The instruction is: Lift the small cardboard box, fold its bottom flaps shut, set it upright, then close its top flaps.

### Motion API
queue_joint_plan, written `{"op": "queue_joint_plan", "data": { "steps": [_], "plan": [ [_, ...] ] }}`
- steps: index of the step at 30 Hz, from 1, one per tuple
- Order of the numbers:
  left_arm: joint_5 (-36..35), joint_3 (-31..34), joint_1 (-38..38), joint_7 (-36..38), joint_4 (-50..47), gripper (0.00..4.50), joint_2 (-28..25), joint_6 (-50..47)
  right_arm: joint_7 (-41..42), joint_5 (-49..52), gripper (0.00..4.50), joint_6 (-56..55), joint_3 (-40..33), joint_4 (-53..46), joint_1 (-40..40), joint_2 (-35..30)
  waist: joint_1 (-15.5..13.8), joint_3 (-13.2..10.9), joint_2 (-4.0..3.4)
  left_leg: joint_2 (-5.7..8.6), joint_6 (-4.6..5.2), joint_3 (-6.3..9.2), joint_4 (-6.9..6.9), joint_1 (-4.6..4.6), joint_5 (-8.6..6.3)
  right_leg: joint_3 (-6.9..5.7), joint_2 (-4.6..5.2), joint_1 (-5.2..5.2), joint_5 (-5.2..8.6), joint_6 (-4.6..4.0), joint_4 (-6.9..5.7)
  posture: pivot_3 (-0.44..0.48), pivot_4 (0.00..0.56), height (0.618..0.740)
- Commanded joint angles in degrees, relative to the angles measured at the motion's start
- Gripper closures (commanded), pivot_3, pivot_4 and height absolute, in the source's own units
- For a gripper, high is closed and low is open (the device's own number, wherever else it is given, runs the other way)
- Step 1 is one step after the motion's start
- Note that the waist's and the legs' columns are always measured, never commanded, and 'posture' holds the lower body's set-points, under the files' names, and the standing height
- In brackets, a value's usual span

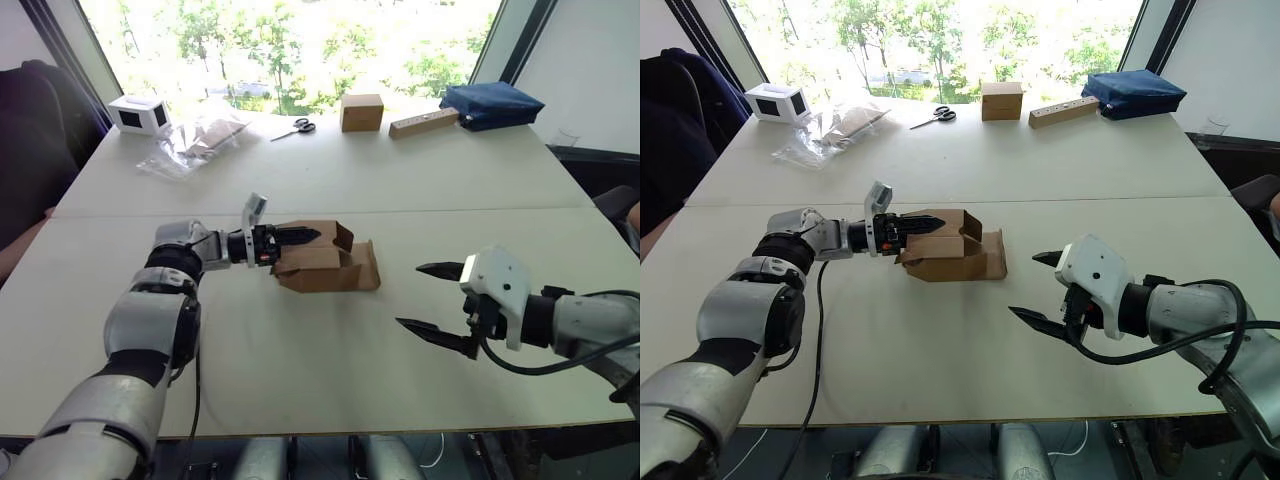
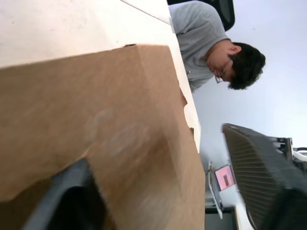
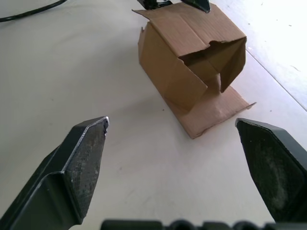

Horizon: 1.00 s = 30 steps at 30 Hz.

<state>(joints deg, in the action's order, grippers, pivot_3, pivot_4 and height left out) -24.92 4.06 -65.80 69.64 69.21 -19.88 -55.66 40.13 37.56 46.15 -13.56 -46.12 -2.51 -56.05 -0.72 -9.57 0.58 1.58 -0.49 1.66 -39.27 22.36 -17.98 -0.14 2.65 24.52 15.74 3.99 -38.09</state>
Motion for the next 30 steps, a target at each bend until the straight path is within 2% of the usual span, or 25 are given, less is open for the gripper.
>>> {"op": "queue_joint_plan", "data": {
  "steps": [1, 2, 3, 4, 6, 11, 12, 14, 17, 20, 23, 24, 27, 30],
  "plan": [
    [1.0, 1.2, -1.9, 1.9, 0.1, 2.75, 0.3, 0.3, -1.1, 1.0, 0.00, 0.4, -2.5, -2.1, 0.4, 0.5, 0.0, 0.0, 0.00, 0.00, 0.00, 0.00, 0.00, 0.00, 0.00, 0.00, 0.00, 0.00, 0.00, 0.00, 0.00, 0.000, 0.150, 0.740],
    [1.2, 1.4, -2.0, 2.0, 0.2, 3.27, 0.4, 0.4, -1.2, 1.2, 0.00, 0.6, -2.6, -2.2, 0.5, 0.6, 0.0, 0.0, 0.00, 0.00, 0.00, 0.00, 0.00, 0.00, 0.00, 0.00, -0.01, 0.00, 0.00, 0.00, 0.00, 0.000, 0.150, 0.740],
    [1.3, 1.5, -2.1, 2.1, 0.2, 3.50, 0.6, 0.4, -1.4, 1.4, 0.00, 0.7, -2.8, -2.2, 0.5, 0.6, 0.0, 0.0, 0.00, 0.00, 0.00, 0.00, 0.00, 0.00, 0.00, 0.00, -0.01, 0.00, 0.00, 0.00, 0.00, 0.000, 0.150, 0.740],
    [1.5, 1.6, -2.1, 2.2, 0.2, 3.99, 0.7, 0.4, -1.5, 1.6, 0.00, 0.8, -3.0, -2.1, 0.4, 0.7, 0.0, 0.0, 0.00, 0.00, 0.00, 0.01, 0.00, 0.00, 0.00, 0.00, -0.02, 0.00, 0.00, 0.00, -0.01, 0.000, 0.150, 0.740],
    [1.7, 1.5, -2.3, 3.4, 0.0, 4.46, 0.5, 0.0, -1.6, 2.0, 0.00, 1.0, -3.2, -1.9, 0.4, 0.8, 0.0, 0.0, 0.00, 0.00, 0.00, 0.00, 0.00, 0.00, 0.00, 0.00, -0.02, 0.00, 0.00, 0.00, -0.01, 0.000, 0.150, 0.740],
    [1.9, 1.6, -3.1, 6.0, -1.0, 4.46, -0.7, -0.9, -2.0, 3.2, 0.00, 1.2, -4.0, -0.9, 0.0, 1.7, 0.0, 0.0, 0.00, 0.00, 0.00, 0.00, 0.00, 0.00, 0.00, 0.00, -0.03, 0.00, 0.00, 0.00, -0.01, 0.000, 0.150, 0.740],
    [1.2, 2.3, -3.6, 7.0, -2.5, 4.46, -1.6, -0.1, -3.4, 5.9, 0.00, 1.7, -5.4, 0.3, -1.1, 3.8, 0.0, 0.0, 0.00, 0.00, 0.00, 0.00, 0.00, 0.00, 0.00, 0.00, -0.03, 0.00, 0.00, 0.00, -0.02, 0.000, 0.150, 0.740],
    [0.2, 3.4, -4.6, 8.3, -7.1, 4.46, -3.2, 3.4, -7.8, 12.3, 0.00, 2.7, -8.8, 3.7, -5.2, 8.5, 0.2, 0.0, 0.07, -0.02, 0.00, 0.01, 0.00, -0.01, 0.00, 0.00, -0.04, 0.00, 0.00, 0.00, -0.02, 0.000, 0.150, 0.740],
    [-0.7, 4.1, -5.8, 10.4, -17.9, 4.46, -5.1, 10.2, -17.7, 18.5, 0.00, 2.1, -11.4, 11.0, -17.1, 16.1, 0.5, -0.1, 0.11, -0.06, -0.07, 0.00, 0.00, -0.01, 0.04, 0.01, -0.03, 0.02, 0.00, 0.00, -0.05, 0.000, 0.150, 0.740],
    [-2.5, 4.7, -7.1, 10.7, -26.5, 4.50, -6.3, 10.9, -25.0, 19.9, 0.76, 0.2, -10.5, 17.2, -29.9, 22.1, 0.2, 0.0, 0.03, -0.07, -0.55, 0.00, 0.03, 0.05, 0.31, 0.03, 0.02, 0.12, -0.01, -0.01, -0.06, 0.000, 0.150, 0.740],
    [-3.6, 4.0, -7.3, 11.2, -33.5, 4.50, -7.0, 11.2, -27.4, 17.2, 1.71, -2.1, -7.8, 23.0, -39.9, 25.8, 0.4, 0.0, 0.00, -0.06, -0.57, -0.02, 0.14, 0.05, 0.32, 0.04, 0.03, 0.19, -0.01, -0.01, -0.09, 0.000, 0.150, 0.740],
    [-3.8, 3.8, -7.4, 11.2, -35.0, 4.50, -7.2, 11.3, -27.3, 15.7, 2.16, -2.7, -6.3, 25.0, -42.5, 26.3, 0.3, 0.0, -0.01, -0.05, -0.57, -0.02, 0.16, 0.05, 0.32, 0.05, 0.03, 0.20, -0.01, -0.01, -0.10, 0.000, 0.150, 0.740],
    [-4.3, 3.8, -7.9, 10.6, -38.1, 4.50, -7.6, 12.1, -25.4, 11.9, 3.27, -5.5, -2.4, 29.9, -48.4, 27.5, 0.4, 0.0, 0.00, -0.05, -0.56, -0.03, 0.14, 0.08, 0.32, 0.04, 0.01, 0.22, -0.01, -0.01, -0.12, 0.000, 0.150, 0.740],
    [-5.3, 4.3, -8.1, 10.0, -40.0, 4.50, -8.1, 11.8, -23.8, 9.1, 4.49, -7.0, 0.5, 32.2, -50.5, 28.4, 0.5, 0.0, 0.00, -0.04, -0.52, -0.05, 0.09, 0.08, 0.30, 0.04, 0.01, 0.22, -0.01, -0.01, -0.17, 0.000, 0.150, 0.740]
  ]
}}
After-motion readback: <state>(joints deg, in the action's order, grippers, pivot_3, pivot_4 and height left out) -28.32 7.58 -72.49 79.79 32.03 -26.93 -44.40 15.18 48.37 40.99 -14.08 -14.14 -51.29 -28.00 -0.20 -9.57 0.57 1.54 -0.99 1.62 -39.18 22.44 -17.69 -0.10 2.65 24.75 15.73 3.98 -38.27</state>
